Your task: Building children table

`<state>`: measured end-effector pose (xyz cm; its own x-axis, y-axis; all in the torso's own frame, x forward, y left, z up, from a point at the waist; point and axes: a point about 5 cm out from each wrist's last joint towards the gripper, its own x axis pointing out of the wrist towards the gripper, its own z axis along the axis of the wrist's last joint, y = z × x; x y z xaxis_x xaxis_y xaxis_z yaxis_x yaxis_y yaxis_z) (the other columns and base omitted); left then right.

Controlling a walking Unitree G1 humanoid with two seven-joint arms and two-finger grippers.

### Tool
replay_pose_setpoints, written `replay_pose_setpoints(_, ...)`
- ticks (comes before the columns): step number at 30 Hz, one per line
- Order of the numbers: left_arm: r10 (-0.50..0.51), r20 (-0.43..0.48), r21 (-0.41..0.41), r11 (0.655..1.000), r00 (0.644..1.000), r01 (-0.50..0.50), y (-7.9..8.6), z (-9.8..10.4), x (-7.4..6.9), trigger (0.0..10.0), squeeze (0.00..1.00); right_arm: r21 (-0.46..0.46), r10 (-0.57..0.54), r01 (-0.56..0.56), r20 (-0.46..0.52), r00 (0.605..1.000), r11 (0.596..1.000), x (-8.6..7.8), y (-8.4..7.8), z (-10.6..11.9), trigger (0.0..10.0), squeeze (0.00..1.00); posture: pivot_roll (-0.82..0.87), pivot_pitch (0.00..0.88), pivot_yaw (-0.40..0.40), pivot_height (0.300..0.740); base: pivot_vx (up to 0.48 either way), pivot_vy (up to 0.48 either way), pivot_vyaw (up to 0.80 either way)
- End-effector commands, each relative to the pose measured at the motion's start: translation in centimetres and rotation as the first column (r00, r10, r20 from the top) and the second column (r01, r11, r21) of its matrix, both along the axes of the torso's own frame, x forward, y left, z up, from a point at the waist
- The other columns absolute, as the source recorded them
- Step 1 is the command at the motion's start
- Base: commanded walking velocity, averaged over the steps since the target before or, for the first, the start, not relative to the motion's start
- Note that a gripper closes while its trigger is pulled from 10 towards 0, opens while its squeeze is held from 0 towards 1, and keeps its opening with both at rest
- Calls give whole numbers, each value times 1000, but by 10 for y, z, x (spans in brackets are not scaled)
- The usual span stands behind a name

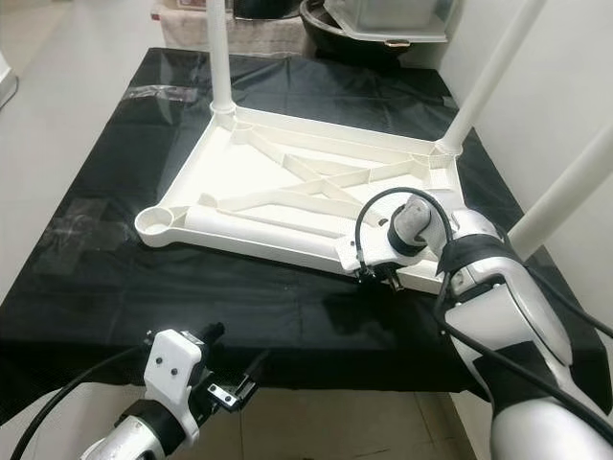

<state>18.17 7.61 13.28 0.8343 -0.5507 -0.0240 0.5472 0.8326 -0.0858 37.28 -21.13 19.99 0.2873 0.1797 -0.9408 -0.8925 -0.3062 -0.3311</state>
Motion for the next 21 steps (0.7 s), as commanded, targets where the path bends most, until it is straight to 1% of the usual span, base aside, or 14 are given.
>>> replay_pose_setpoints(1,-2,-19,-1,1000,1000,2,0,-6,-1,10000,0,-85,128,-130,-30,991,988,-4,9,-13,2706,0,84,100,-99,740,0,0,0)
replay_pose_setpoints(2,-2,-19,-1,1000,1000,2,0,-6,-1,10000,0,-85,128,-130,-30,991,988,-4,9,-13,2706,0,84,100,-99,740,0,0,0)
replay_pose_setpoints(3,-2,-19,-1,1000,1000,2,0,-6,-1,10000,0,-95,126,-127,-12,992,987,-3,8,-13,10000,0,77,91,-98,740,0,0,0)
replay_pose_setpoints(4,-2,-19,-1,1000,1000,2,0,-6,-1,10000,0,-95,126,-127,-12,992,987,-3,8,-13,10000,0,77,91,-98,740,0,0,0)
replay_pose_setpoints(5,-3,-19,-1,1000,1000,3,0,-7,0,10000,0,-61,118,-117,21,993,991,-1,11,-10,10000,459,79,91,-100,740,0,0,0)
replay_pose_setpoints(6,-3,-19,-1,1000,1000,3,0,-7,0,10000,0,-61,118,-117,21,993,991,-1,11,-10,10000,459,79,91,-100,740,0,0,0)
replay_pose_setpoints(7,-3,-18,-1,1000,1000,3,0,-7,1,10000,0,-25,108,-107,26,994,994,0,14,-7,10000,1000,77,90,-98,740,0,0,0)
replay_pose_setpoints(11,-1,-16,0,1000,1000,1,0,-8,2,10000,0,15,100,-100,31,995,995,2,17,-2,10000,1000,79,88,-100,740,0,0,0)
replay_pose_setpoints(12,0,-15,1,1000,1000,0,1,-8,3,10000,0,41,92,-93,37,995,995,3,19,4,10000,0,79,88,-101,740,0,0,0)
replay_pose_setpoints(14,2,-12,1,1000,1000,-2,1,-9,4,10000,0,117,72,-75,34,997,990,6,24,18,10000,0,73,88,-98,740,0,0,0)
replay_pose_setpoints(15,2,-12,1,1000,1000,-2,1,-9,4,10000,0,117,72,-75,34,997,990,6,24,18,10000,0,73,88,-98,740,0,0,0)
replay_pose_setpoints(17,3,-10,1,1000,1000,-3,1,-9,5,10000,0,198,59,-62,25,998,978,7,32,28,10000,0,71,88,-98,740,0,0,0)
replay_pose_setpoints(18,3,-10,1,1000,1000,-3,1,-9,5,10000,0,198,59,-62,25,998,978,7,32,28,10000,0,71,88,-98,740,0,0,0)
replay_pose_setpoints(21,3,-7,2,1000,1000,-3,1,-9,6,10000,0,333,33,-27,-11,999,943,10,46,38,10000,0,71,88,-98,740,0,0,0)
